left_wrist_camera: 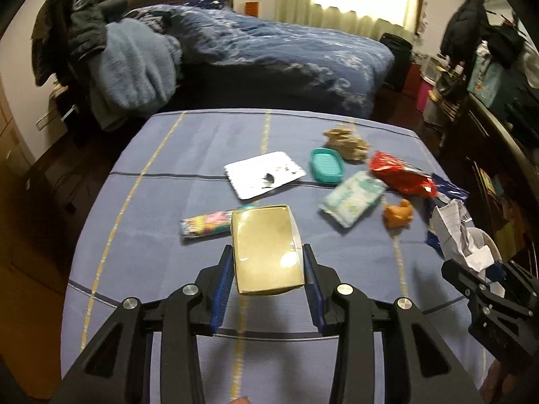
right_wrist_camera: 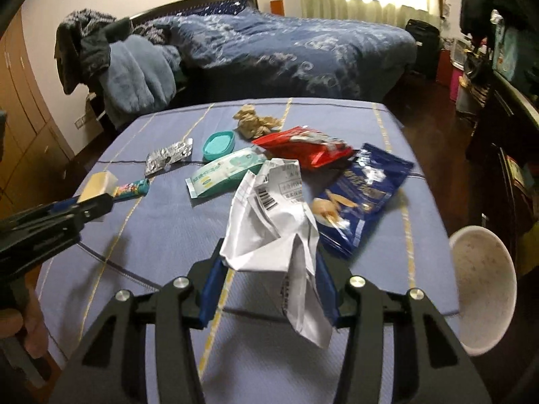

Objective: Collect trash
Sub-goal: 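Carry the yellow block and white paper to the wastebasket and release both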

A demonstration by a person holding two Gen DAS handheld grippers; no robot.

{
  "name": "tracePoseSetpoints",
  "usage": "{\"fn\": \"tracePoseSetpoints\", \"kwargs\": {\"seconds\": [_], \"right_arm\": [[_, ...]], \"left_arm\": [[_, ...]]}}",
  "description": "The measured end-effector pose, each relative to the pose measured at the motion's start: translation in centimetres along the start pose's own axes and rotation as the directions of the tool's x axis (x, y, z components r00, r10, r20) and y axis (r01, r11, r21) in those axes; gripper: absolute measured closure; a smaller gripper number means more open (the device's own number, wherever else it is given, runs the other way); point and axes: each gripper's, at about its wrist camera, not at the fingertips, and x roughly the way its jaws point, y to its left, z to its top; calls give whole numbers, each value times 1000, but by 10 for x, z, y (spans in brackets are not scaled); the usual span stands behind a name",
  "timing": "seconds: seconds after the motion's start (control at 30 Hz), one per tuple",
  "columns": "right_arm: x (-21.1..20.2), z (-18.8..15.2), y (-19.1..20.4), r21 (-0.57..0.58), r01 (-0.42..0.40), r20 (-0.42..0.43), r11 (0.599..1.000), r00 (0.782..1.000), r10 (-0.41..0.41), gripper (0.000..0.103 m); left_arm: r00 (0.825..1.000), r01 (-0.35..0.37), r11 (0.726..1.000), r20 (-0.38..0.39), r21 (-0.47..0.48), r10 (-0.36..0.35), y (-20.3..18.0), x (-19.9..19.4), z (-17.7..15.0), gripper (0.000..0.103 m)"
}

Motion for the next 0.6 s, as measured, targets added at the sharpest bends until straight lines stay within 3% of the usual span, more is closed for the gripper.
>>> {"fn": "tracePoseSetpoints", "kwargs": {"seconds": [0.27, 0.6], "right_arm": [[-56, -25, -41, 98, 25, 72, 995, 997, -33, 54], [-128, -66, -115, 216, 200, 134, 956, 963, -232, 54]], "left_arm": [[997, 74, 991, 28, 113, -77, -65, -21, 3, 63], [974, 209, 940, 31, 269, -225, -165, -36, 7, 63]]}}
